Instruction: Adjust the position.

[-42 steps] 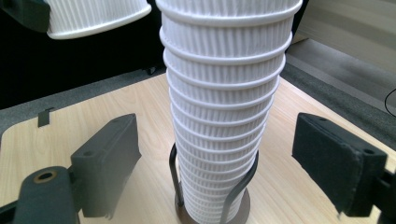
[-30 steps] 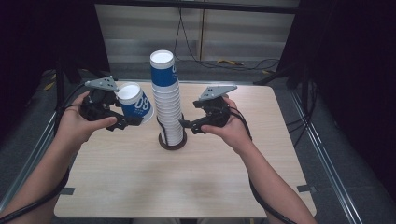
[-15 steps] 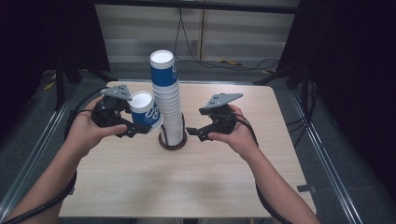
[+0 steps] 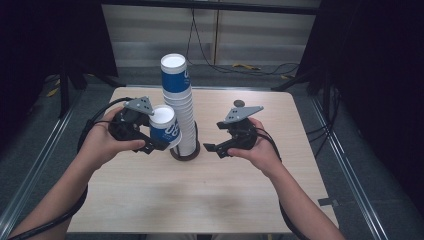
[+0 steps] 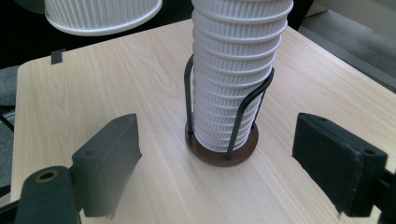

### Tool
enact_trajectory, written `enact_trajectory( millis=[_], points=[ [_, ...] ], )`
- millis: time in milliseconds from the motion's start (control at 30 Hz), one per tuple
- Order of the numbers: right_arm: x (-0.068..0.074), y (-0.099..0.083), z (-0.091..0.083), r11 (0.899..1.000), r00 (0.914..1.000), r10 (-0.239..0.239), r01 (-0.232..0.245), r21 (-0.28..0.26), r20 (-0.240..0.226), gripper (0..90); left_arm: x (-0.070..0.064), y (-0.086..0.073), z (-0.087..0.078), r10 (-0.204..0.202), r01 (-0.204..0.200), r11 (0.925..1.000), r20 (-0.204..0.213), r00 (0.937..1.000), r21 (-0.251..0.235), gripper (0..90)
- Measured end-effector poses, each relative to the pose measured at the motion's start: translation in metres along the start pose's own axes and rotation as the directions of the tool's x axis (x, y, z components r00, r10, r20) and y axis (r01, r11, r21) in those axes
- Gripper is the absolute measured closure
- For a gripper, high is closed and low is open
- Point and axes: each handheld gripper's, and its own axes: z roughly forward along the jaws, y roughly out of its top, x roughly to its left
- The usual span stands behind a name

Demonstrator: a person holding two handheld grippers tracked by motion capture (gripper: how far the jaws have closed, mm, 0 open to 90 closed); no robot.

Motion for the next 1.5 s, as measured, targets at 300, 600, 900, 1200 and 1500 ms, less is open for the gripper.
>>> enact_trajectory(
  millis=[300, 600, 900, 1200, 1500],
  points=[
    [0.001, -0.007, -0.004, 1.0, 1.0, -0.003, 0.003, 0.009, -0.009, 14.5, -0.005, 0.005, 0.009, 0.026, -0.027, 0.9993, 0.021, 0.9994, 0.027, 22.4],
    [-0.001, -0.018, -0.01, 1.0, 1.0, 0.008, -0.008, 0.009, -0.006, 14.4, -0.014, 0.015, 0.023, 0.051, -0.054, 0.9963, 0.049, 0.9975, 0.067, 22.5],
    [-0.005, -0.031, -0.017, 1.0, 0.9997, 0.023, -0.023, 0.021, -0.007, 14.4, -0.021, 0.024, 0.038, 0.09, -0.102, 0.9839, 0.086, 0.9922, 0.146, 22.6],
    [-0.004, -0.038, -0.021, 0.999, 0.9999, 0.01, -0.01, 0.032, -0.01, 14.5, -0.028, 0.032, 0.055, 0.125, -0.148, 0.9678, 0.124, 0.9844, 0.203, 22.8],
    [-0.001, -0.043, -0.024, 0.999, 0.9997, -0.007, 0.008, 0.036, -0.025, 14.5, -0.032, 0.034, 0.068, 0.124, -0.156, 0.9545, 0.136, 0.9829, 0.254, 23.1]
  ],
)
